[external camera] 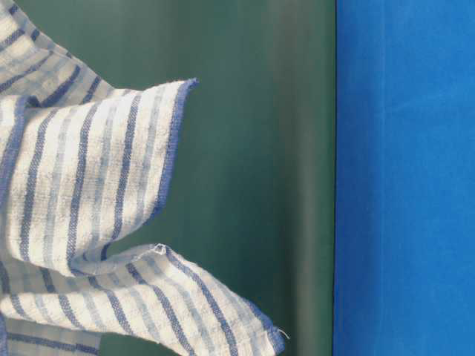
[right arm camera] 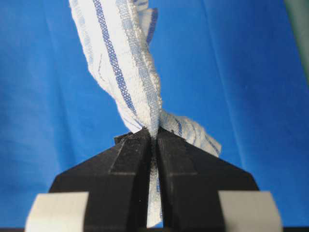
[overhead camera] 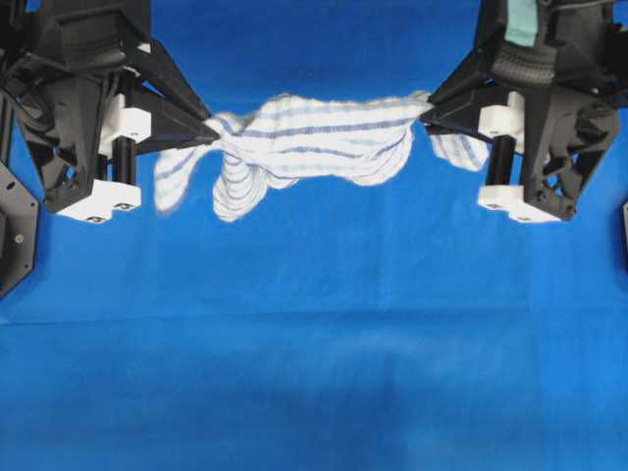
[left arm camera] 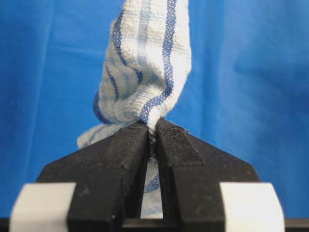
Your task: Lift the towel with both arms.
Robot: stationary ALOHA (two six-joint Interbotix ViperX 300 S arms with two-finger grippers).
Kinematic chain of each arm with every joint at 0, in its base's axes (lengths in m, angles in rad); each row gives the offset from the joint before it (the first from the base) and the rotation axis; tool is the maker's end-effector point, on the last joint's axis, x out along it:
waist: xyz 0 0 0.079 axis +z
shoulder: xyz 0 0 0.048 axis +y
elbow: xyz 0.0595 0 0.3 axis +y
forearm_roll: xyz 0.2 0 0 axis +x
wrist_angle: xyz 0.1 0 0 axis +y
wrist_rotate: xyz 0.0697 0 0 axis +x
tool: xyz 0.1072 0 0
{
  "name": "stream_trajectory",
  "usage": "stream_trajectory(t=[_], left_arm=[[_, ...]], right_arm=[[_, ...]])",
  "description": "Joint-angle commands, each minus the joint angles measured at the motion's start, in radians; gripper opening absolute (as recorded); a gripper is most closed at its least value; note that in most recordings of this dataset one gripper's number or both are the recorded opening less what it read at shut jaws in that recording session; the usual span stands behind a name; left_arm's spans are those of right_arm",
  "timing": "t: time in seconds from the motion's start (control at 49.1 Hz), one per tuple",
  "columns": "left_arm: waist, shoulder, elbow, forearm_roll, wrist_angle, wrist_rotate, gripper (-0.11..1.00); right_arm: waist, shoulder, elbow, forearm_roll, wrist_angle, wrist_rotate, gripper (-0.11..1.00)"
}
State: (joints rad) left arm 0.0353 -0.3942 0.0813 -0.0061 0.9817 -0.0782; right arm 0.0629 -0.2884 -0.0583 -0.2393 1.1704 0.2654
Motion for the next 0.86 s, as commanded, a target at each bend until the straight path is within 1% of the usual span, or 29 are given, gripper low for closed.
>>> stream_trajectory(t=[0.0,0.102,0.163,0.224,0.285,0.326,0.387,0.408,0.469,0.509,0.55,0.611,0.836], left_arm=[[0.018,-0.012,-0.014,0.003,-0.015,0.0,0.04],[0.02,-0.014,-0.008,0.003,-0.029,0.002,0.04],[0.018,-0.014,-0.003,0.002,-0.037,0.0,0.08],[0.02,-0.015,-0.002,0.003,-0.043,-0.002,0.21],[0.02,-0.02,0.002,0.002,-0.046,-0.003,0.4],[0.02,-0.028,0.006,0.003,-0.048,-0.002,0.52],[0.02,-0.034,0.012,0.002,-0.048,-0.002,0.7],[0.018,-0.037,0.014,0.002,-0.049,-0.002,0.75],[0.018,-0.044,0.021,0.002,-0.049,-0.002,0.88],[0.018,-0.049,0.025,0.002,-0.049,-0.002,0.9],[0.018,-0.052,0.026,0.002,-0.049,-0.003,0.89],[0.02,-0.055,0.029,0.002,-0.049,-0.005,0.88],[0.018,-0.057,0.038,0.002,-0.054,-0.005,0.88]], right_arm=[[0.002,-0.012,-0.02,-0.003,-0.002,-0.005,0.05],[0.002,-0.012,-0.02,-0.003,-0.003,-0.006,0.05],[0.002,-0.014,-0.02,-0.003,-0.003,-0.008,0.05],[0.002,-0.012,-0.02,-0.003,-0.006,-0.008,0.06],[0.0,-0.012,-0.02,-0.003,-0.008,-0.009,0.08],[0.002,-0.014,-0.02,-0.003,-0.009,-0.009,0.17],[0.0,-0.012,-0.018,-0.005,-0.011,-0.014,0.36],[0.002,-0.014,-0.018,-0.006,-0.009,-0.014,0.43],[0.002,-0.012,-0.018,-0.018,-0.009,-0.015,0.59],[0.002,-0.012,-0.018,-0.029,-0.011,-0.015,0.66],[0.002,-0.012,-0.017,-0.04,-0.009,-0.014,0.7],[0.002,-0.014,-0.018,-0.052,-0.009,-0.009,0.68],[0.002,-0.008,-0.009,-0.054,-0.011,-0.002,0.68]])
